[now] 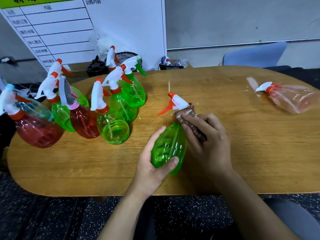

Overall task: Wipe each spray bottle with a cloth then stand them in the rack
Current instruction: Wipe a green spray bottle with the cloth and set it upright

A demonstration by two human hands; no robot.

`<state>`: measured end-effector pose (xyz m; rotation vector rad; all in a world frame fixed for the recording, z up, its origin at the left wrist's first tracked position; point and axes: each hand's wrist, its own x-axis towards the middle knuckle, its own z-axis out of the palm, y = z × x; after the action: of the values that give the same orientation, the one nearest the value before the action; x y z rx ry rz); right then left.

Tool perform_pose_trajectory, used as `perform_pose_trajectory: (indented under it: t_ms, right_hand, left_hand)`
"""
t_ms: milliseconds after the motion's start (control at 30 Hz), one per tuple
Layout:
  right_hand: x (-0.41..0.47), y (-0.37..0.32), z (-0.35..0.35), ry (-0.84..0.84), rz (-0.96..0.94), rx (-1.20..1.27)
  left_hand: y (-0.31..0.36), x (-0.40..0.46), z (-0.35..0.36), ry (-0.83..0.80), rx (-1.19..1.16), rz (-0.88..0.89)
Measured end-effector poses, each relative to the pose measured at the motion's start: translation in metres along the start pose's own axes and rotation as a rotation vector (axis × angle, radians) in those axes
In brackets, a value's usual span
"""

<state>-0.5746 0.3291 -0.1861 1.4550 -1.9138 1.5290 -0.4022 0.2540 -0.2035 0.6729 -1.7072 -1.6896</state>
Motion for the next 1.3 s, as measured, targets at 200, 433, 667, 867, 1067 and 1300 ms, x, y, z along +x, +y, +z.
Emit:
perform_pose_trajectory:
  t_ms: [200,433,667,867,1067,1300]
  right_hand:
    - [0.004,0.006,-0.001,0.009,0.035,-0.092]
    - [0.013,0.012,-0.013,0.057,0.121,-0.124]
    - [0.011,0.010,-0.009,-0.013,0.023,-0.109]
    - [0.018,0.006,-0.012,0.029,0.083,-0.110]
    - [0.022,0.003,-0.012,0.079,0.122,-0.062]
    - [0.012,-0.002,-0.005,-0.098,-0.069,-0.101]
  left_hand:
    - [-0.005,0.000,0.000,-0.051,0.060,0.015]
    - [-0.011,-0.002,0.005,-0.079,0.183,0.013]
    - [-0.012,-0.003,0.007,-0.047,0.280,0.081]
    - [-0.012,-0.005,0.010,-0.052,0.366,0.141]
    - [-0.010,-0.005,0.009,-0.063,0.434,0.211]
    - [-0.011,-0.005,0.009,-0.045,0.396,0.175]
